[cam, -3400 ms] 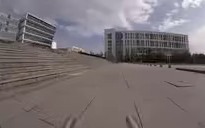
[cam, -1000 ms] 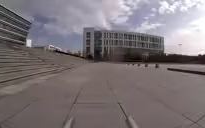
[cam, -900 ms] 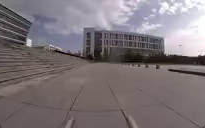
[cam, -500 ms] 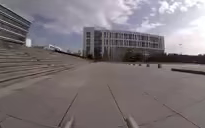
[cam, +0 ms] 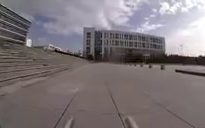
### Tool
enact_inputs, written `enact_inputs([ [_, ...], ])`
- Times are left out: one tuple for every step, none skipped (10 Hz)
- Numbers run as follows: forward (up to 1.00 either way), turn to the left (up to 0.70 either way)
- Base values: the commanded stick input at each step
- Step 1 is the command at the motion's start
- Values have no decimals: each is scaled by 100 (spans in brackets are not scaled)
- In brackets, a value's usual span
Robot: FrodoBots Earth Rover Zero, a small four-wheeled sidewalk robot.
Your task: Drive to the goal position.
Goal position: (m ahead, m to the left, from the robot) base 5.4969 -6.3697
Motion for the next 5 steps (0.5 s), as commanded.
enact_inputs([
  [100, -27],
  [100, -32],
  [100, -32],
  [100, -32],
  [100, -32],
])
